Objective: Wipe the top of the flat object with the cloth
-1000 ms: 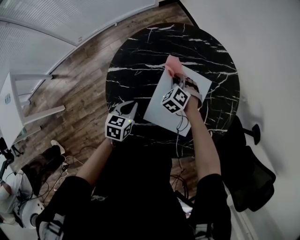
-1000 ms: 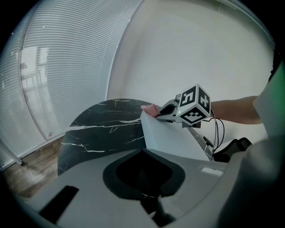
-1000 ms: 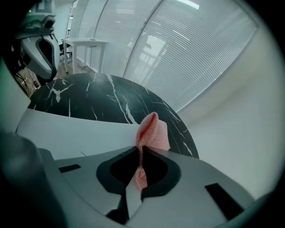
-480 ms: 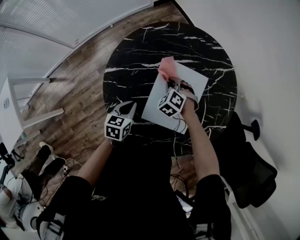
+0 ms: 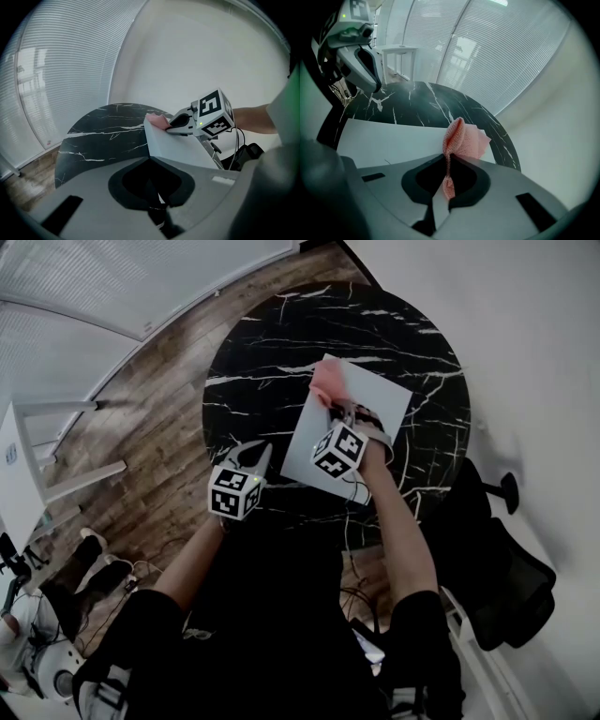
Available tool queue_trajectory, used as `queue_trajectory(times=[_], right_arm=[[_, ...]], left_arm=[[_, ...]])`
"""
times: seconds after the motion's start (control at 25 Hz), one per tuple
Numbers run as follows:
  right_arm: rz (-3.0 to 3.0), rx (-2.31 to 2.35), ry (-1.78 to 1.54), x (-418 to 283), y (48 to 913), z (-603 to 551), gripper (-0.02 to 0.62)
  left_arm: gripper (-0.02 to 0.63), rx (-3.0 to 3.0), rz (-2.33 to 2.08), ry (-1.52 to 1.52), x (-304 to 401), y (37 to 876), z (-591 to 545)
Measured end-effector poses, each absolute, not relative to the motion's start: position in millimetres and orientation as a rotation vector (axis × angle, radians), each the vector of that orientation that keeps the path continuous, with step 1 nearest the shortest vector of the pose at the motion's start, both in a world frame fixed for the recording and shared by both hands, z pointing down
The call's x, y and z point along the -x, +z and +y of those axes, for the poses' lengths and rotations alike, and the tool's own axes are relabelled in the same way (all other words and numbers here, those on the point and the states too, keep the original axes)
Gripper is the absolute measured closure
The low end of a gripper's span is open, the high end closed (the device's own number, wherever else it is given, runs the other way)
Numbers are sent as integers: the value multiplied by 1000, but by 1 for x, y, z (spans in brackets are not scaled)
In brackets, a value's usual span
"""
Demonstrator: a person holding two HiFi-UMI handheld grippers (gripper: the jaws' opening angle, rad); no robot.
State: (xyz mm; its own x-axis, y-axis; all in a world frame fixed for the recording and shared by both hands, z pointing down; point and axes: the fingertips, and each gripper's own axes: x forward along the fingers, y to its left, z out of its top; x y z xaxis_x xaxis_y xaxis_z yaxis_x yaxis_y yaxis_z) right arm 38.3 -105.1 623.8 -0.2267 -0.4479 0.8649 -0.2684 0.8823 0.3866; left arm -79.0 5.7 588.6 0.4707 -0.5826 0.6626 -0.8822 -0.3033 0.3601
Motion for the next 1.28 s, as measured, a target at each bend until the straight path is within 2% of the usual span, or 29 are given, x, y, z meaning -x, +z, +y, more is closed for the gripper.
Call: queue_trajectory(times=[0.6,1.28], right_arm=[[-1846,-485,63,-38,623,-78,583],[-1881,-442,181,-31,625,-46,583]], left_arm=[[607,-2028,-1186,554,77,592,2],[607,-2041,-1165,567,72,594,2]])
